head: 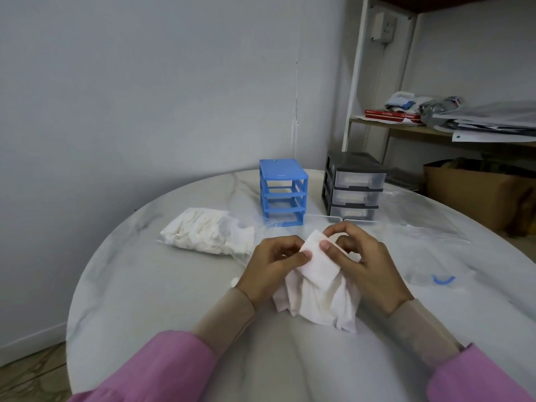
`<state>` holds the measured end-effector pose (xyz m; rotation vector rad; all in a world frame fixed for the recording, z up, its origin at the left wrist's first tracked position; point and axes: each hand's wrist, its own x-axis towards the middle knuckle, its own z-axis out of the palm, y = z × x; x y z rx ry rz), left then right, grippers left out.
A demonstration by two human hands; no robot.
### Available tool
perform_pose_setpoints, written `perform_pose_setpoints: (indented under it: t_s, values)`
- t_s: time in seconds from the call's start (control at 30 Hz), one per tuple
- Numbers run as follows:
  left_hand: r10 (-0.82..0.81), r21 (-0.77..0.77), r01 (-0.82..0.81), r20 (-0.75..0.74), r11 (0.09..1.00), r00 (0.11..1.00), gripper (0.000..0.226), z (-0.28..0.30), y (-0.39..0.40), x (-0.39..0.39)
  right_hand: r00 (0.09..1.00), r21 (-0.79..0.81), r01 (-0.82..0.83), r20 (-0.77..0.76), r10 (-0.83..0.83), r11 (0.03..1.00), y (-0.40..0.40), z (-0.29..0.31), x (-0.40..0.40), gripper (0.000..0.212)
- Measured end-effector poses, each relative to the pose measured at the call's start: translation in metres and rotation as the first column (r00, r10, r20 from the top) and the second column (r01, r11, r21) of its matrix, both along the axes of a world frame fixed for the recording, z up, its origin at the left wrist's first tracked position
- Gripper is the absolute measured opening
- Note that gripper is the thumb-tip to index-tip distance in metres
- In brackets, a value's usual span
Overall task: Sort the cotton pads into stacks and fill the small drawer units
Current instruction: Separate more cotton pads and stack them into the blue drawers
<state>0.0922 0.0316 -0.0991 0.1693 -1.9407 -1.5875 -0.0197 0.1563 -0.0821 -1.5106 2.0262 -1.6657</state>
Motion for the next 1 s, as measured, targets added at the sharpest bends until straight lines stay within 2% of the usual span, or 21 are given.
perform_pose_setpoints:
  t_s: [0.17,0.33,0.5,0.67,0.8,0.9,1.0]
  values:
    - [0.069,0.149,-0.060,-0.060,0.987,0.996,0.004,0.003,0.000,-0.001,0.991,-0.045,0.025,0.135,-0.019,0.999,-0.002,0.001,-0.001,0.036]
    - [0.040,0.225,-0.032,-0.034,0.974,0.999,0.006,0.004,0.004,0.000,0.969,-0.148,0.030,0.245,0.008,0.988,-0.002,0.001,-0.005,0.034]
    - [0.104,0.284,-0.096,-0.012,0.954,0.995,0.013,0.004,0.002,-0.003,0.939,-0.220,0.079,0.344,0.002,0.972,-0.005,0.004,-0.007,0.035]
    - [0.165,0.350,-0.157,0.007,0.923,0.986,0.010,0.002,-0.002,-0.003,0.886,-0.294,0.022,0.448,0.117,0.956,-0.004,0.010,-0.003,0.019]
    - [0.157,0.290,-0.158,0.027,0.944,0.987,0.020,0.004,0.001,-0.002,0.910,-0.250,-0.046,0.390,0.144,0.967,-0.005,0.008,-0.001,0.014]
    - [0.123,0.281,-0.125,0.028,0.952,0.992,0.020,0.006,0.005,-0.001,0.953,-0.162,0.016,0.301,0.033,0.987,-0.006,0.003,-0.004,0.018]
    - [0.098,0.314,-0.097,0.014,0.945,0.995,0.020,0.009,0.007,0.000,0.965,-0.143,0.082,0.257,-0.043,0.986,-0.005,-0.001,-0.007,0.018]
